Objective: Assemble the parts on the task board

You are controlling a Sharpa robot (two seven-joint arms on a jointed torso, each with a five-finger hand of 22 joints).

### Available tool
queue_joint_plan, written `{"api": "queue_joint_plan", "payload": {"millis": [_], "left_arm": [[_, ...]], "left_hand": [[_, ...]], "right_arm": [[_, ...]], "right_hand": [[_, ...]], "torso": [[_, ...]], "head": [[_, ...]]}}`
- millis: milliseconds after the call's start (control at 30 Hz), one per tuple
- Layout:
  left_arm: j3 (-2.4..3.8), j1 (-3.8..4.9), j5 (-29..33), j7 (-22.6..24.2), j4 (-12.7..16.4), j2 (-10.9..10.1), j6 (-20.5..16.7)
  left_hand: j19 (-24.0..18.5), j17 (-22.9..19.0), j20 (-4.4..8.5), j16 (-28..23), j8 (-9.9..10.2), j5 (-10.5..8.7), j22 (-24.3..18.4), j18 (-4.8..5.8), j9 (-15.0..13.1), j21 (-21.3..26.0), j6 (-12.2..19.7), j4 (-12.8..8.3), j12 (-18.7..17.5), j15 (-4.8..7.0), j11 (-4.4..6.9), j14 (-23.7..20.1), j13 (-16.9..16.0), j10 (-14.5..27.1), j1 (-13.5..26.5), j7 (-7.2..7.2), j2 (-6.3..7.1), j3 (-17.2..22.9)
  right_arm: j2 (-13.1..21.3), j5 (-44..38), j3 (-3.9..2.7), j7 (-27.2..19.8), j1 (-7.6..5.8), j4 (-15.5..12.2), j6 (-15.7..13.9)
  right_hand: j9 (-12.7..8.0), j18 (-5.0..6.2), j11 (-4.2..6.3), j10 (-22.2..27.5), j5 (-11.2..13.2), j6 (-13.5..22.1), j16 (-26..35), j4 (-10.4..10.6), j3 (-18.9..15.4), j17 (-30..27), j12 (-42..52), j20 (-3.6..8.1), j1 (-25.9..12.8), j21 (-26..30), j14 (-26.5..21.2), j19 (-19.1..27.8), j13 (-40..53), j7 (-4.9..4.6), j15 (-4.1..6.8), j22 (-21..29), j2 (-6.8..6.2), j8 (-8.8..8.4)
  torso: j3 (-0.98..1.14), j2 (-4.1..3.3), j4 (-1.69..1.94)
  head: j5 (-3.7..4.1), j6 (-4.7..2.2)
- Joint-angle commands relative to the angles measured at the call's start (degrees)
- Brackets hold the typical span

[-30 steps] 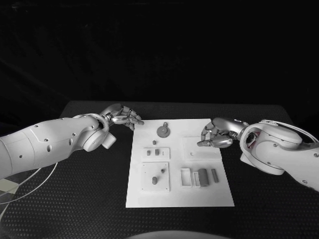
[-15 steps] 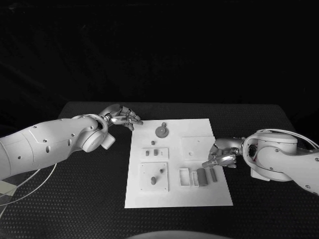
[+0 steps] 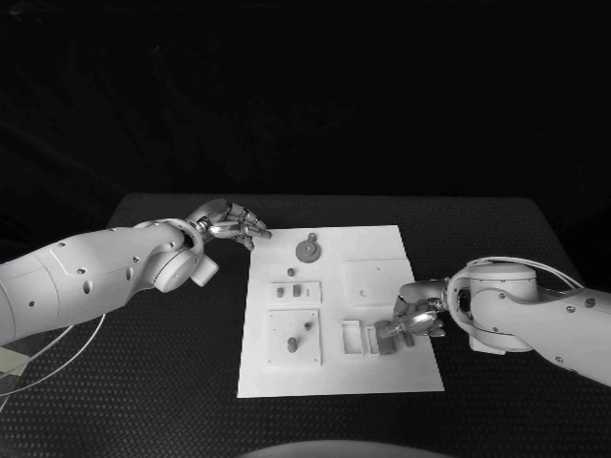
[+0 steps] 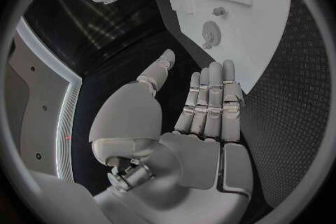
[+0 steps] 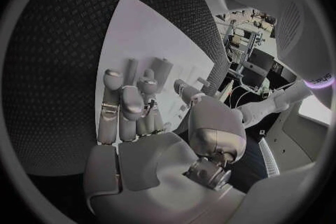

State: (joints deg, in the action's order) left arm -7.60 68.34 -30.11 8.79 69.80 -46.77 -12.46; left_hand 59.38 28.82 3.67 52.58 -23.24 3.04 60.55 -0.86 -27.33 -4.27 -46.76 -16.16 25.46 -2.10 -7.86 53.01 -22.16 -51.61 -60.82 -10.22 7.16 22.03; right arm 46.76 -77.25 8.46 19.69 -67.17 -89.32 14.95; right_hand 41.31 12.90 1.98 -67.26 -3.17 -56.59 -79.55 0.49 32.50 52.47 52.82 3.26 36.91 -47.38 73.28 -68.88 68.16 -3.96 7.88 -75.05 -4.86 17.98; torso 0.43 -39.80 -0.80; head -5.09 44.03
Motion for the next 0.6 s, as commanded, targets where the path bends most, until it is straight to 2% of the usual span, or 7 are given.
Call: {"api": "queue_joint_plan", "payload": {"millis": [33, 600], "left_arm": [[0.03, 0.01, 0.4, 0.7, 0.2, 0.1, 0.3], [0.03, 0.01, 0.4, 0.7, 0.4, -0.1, 0.4]], "left_hand": [[0.2, 0.1, 0.00, -0.4, 0.3, -0.18, 0.1, 0.02, 0.1, 0.1, 0.4, 0.3, 0.2, 0.14, 0.06, 0.4, 0.0, 0.0, 0.8, -0.09, 0.00, 0.1], [0.1, 0.2, 0.02, -0.4, 0.3, -0.18, 0.1, 0.01, 0.1, 0.1, 0.4, 0.2, 0.3, 0.16, 0.08, 0.4, 0.0, 0.1, 0.8, -0.09, -0.12, 0.2]], "right_arm": [[-0.7, 0.3, 0.20, 0.2, 0.16, 0.8, -0.2], [-3.1, -1.1, 0.70, 0.5, 1.23, 3.5, 0.1]], "right_hand": [[0.1, 2.10, 0.16, -0.4, 0.3, -0.9, -0.3, 0.3, 0.0, 0.1, 0.2, 0.05, -0.8, -0.3, 0.0, 0.6, 0.0, -0.32, 0.41, -1.1, -0.03, -0.37], [0.1, 2.10, 0.11, -0.3, 0.3, -0.8, -0.2, -0.2, 0.4, 0.2, 0.1, 0.09, -1.4, -0.3, -0.2, 0.8, -0.1, -0.38, 0.38, -1.0, -0.11, -0.79]], "torso": [[0.01, -0.02, 0.00], [-0.03, 0.02, 0.01]], "head": [[0.05, 0.13], [-0.04, 0.48]]}}
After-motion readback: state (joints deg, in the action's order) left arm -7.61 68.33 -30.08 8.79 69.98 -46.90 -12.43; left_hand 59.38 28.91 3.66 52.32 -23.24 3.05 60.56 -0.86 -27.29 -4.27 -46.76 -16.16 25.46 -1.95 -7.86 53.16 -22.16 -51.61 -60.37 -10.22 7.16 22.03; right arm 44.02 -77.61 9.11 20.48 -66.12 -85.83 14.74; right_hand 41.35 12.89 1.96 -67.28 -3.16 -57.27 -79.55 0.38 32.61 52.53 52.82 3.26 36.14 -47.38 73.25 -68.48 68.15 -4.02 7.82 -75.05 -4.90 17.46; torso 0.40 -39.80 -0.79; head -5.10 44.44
